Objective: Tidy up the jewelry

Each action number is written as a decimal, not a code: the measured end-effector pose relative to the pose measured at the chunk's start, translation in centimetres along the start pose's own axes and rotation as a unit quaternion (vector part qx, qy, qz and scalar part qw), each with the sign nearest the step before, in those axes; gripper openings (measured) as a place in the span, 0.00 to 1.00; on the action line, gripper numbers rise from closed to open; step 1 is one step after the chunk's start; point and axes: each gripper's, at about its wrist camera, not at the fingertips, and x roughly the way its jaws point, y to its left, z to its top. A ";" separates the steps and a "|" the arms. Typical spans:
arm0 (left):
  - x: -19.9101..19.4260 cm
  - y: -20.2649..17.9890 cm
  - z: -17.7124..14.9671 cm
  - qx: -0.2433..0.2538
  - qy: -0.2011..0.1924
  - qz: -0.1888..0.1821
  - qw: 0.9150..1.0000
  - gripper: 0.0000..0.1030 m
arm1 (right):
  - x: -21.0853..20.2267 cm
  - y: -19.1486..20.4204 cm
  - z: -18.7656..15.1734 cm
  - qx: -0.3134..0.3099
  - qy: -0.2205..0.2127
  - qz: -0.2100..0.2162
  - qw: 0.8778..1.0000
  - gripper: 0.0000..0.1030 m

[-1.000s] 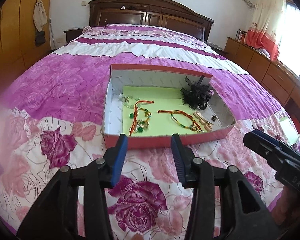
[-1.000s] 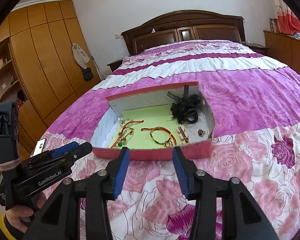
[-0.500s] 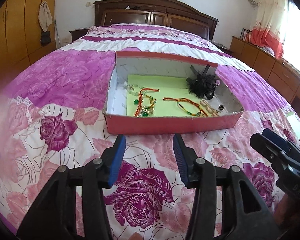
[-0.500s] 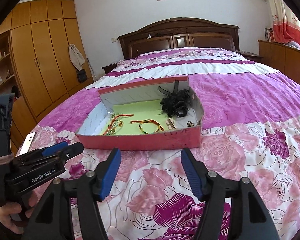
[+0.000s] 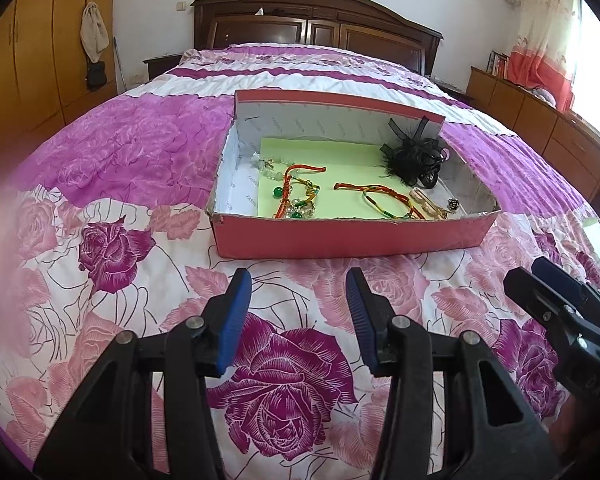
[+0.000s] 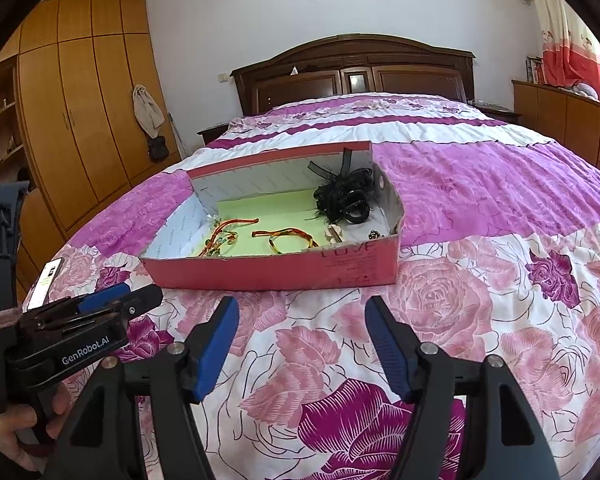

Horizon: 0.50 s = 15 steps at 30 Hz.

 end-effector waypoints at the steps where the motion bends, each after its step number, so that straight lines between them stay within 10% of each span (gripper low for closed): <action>1: 0.0 0.0 0.0 0.001 0.000 0.001 1.000 0.40 | 0.0 0.0 0.0 0.000 0.000 0.000 1.000 0.66; 15: -0.2 -0.2 0.1 0.008 -0.008 0.004 1.000 0.40 | 0.1 -0.1 -0.1 0.000 0.001 0.001 1.000 0.66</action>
